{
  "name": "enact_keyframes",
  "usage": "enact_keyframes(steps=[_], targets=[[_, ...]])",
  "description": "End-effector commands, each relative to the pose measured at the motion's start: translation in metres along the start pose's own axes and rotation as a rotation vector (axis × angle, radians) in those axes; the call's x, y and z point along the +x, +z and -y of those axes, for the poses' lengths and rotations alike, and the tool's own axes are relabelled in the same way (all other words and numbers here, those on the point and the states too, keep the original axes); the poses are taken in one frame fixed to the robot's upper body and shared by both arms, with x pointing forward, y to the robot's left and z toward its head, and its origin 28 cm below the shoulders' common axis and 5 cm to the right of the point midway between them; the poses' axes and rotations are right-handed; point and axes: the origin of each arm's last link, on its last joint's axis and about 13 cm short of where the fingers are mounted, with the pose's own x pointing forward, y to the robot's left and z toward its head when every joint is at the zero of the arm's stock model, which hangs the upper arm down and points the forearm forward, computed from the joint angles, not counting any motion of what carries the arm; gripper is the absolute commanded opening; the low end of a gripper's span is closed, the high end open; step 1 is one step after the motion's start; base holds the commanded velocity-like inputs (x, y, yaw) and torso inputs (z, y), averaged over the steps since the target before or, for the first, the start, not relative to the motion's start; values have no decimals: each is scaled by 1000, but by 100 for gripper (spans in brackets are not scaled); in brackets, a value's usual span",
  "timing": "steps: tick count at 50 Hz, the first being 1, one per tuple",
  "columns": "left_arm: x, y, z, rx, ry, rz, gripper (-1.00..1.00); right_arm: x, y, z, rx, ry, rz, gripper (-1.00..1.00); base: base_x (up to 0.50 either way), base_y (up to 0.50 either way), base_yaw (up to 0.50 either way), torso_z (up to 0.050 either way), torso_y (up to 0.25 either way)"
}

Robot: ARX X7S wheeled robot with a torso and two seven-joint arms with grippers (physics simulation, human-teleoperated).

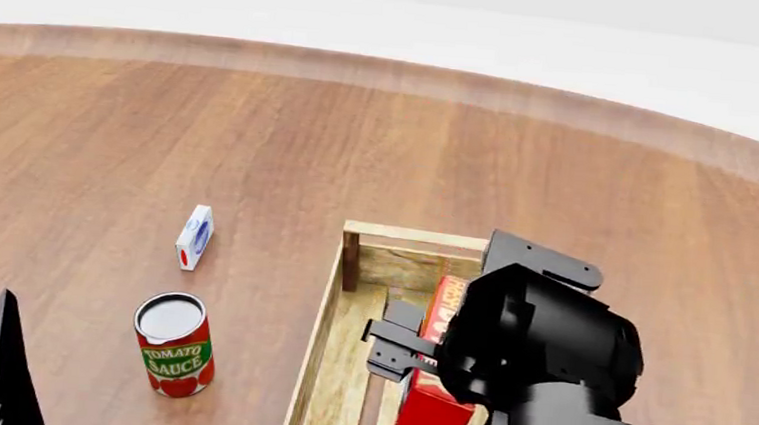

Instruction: Pick up the butter and put it in the tray.

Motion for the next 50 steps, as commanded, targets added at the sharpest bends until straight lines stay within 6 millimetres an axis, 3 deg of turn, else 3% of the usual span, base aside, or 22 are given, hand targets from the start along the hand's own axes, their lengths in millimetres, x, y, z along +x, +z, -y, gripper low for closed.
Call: enact_keyframes(steps=[1, 50], targets=[[1, -2, -1, -1, 1, 0, 100, 3, -3, -3, -11, 10, 6, -100, 0, 0, 0, 0, 10], [1, -1, -1, -5, 6, -4, 100, 16, -21, -4, -25, 19, -28, -100, 0, 0, 0, 0, 1]])
